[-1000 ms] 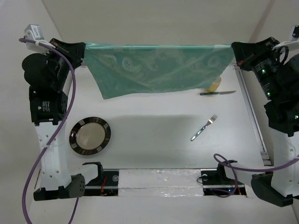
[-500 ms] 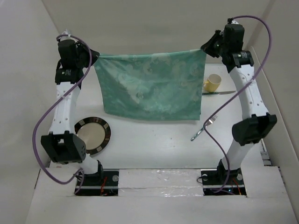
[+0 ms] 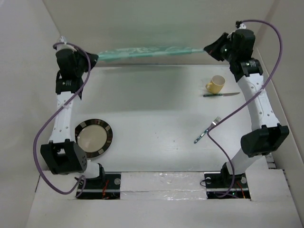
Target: Set the dinner table for one person
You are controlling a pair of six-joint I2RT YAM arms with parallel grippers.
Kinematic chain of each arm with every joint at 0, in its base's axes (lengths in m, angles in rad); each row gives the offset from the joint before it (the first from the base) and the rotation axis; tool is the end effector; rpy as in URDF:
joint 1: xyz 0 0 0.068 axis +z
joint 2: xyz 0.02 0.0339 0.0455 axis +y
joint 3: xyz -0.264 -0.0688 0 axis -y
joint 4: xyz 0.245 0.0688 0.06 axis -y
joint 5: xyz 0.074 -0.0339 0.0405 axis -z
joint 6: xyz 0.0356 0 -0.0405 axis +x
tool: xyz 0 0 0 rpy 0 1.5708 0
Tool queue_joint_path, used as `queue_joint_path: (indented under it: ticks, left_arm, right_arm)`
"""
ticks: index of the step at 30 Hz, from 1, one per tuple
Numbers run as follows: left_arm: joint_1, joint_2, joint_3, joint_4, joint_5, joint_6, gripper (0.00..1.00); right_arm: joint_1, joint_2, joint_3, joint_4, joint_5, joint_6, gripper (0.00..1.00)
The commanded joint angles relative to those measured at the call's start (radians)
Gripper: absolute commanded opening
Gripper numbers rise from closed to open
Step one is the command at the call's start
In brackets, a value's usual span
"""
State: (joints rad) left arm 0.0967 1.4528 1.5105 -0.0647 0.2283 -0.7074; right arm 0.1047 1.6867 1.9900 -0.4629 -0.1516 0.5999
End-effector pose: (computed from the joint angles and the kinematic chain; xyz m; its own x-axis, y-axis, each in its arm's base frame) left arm 0.3379 0.0247 0.4489 -0.0906 -0.6448 -0.7590 0.0952 0.7530 -0.6510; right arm 0.3716 0.0445 0.4888 -0.2725 0.5325 -0.8014 -0.1184 0.8080 0.5772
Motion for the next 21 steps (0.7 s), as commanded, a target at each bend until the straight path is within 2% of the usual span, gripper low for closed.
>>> queue_joint_path:
  ticks: [1, 4, 6, 10, 15, 21]
  left_arm:
    - [0.015, -0.078, -0.253, 0.170, 0.011, 0.013, 0.00]
    - [0.015, -0.092, -0.465, 0.232, 0.040, 0.008, 0.00]
    - [0.015, -0.091, -0.594, 0.290, 0.045, -0.004, 0.00]
    - [0.015, -0.063, -0.755, 0.339, 0.011, -0.001, 0.00]
    - [0.015, -0.055, -0.846, 0.339, 0.009, 0.002, 0.00]
    - [0.015, -0.112, -0.917, 0.306, 0.009, 0.006, 0.00]
  right_arm:
    - [-0.014, -0.058, -0.366, 0.180, -0.032, -0.014, 0.00]
    - [-0.014, -0.056, -0.564, 0.237, -0.058, -0.031, 0.00]
    - [-0.014, -0.045, -0.635, 0.274, -0.066, -0.048, 0.00]
    - [-0.014, 0.019, -0.762, 0.274, -0.069, -0.060, 0.00]
    - [-0.023, 0.013, -0.868, 0.267, -0.065, -0.057, 0.00]
    - [-0.023, -0.074, -0.973, 0.253, -0.063, -0.071, 0.00]
